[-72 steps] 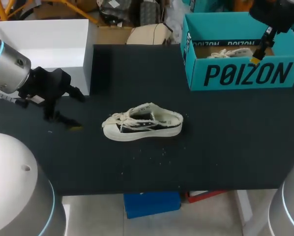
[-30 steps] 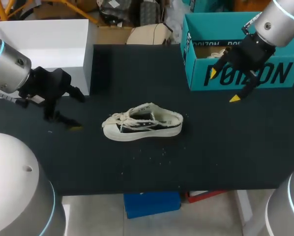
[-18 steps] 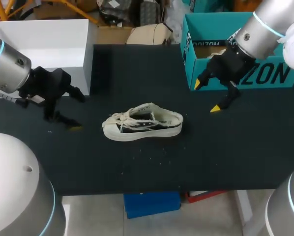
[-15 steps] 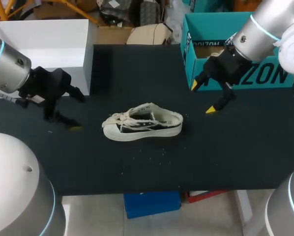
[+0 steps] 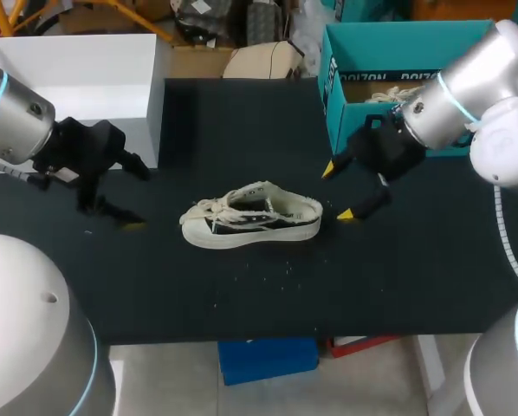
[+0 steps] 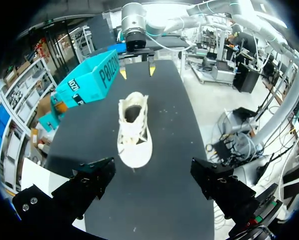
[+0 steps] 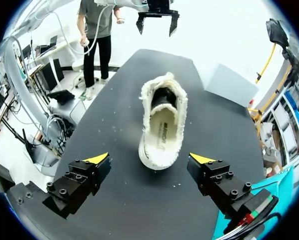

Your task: Take the shoe out of the shoebox, open the shoe tongue, remove and reinsert the insole, then place the shoe into the shoebox

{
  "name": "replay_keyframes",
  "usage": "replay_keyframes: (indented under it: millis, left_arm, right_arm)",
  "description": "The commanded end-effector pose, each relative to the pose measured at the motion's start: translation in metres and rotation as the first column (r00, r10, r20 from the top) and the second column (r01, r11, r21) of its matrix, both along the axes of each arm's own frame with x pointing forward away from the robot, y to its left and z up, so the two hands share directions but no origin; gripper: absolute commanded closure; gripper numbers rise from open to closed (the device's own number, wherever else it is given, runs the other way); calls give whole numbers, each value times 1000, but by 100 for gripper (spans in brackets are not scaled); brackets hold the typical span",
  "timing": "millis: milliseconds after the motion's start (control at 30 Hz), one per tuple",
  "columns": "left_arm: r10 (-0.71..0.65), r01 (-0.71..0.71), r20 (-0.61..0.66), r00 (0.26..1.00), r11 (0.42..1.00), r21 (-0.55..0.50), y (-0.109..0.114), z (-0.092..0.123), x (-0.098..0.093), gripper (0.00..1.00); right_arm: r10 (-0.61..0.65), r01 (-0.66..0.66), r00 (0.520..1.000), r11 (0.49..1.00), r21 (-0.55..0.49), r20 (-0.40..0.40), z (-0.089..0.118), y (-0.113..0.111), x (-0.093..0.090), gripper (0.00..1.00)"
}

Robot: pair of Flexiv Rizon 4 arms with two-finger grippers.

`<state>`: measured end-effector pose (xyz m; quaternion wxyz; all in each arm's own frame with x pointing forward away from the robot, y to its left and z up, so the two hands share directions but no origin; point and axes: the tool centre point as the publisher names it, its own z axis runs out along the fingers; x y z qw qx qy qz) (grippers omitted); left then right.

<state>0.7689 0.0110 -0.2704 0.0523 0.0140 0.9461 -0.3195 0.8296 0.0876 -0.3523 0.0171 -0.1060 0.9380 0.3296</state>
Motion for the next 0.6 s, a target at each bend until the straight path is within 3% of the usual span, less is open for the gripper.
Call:
replay_keyframes:
  millis: [33, 600]
  left_arm:
    - [1, -1, 4, 1000, 1000, -1, 0, -2, 0, 0]
    - [1, -1, 4, 1000, 1000, -1, 0, -2, 0, 0]
  right_arm:
    - [-7, 7, 1000, 999, 34, 0, -20, 10, 5, 0]
    - [-71, 73, 997, 978, 196, -15, -48, 23, 16, 0]
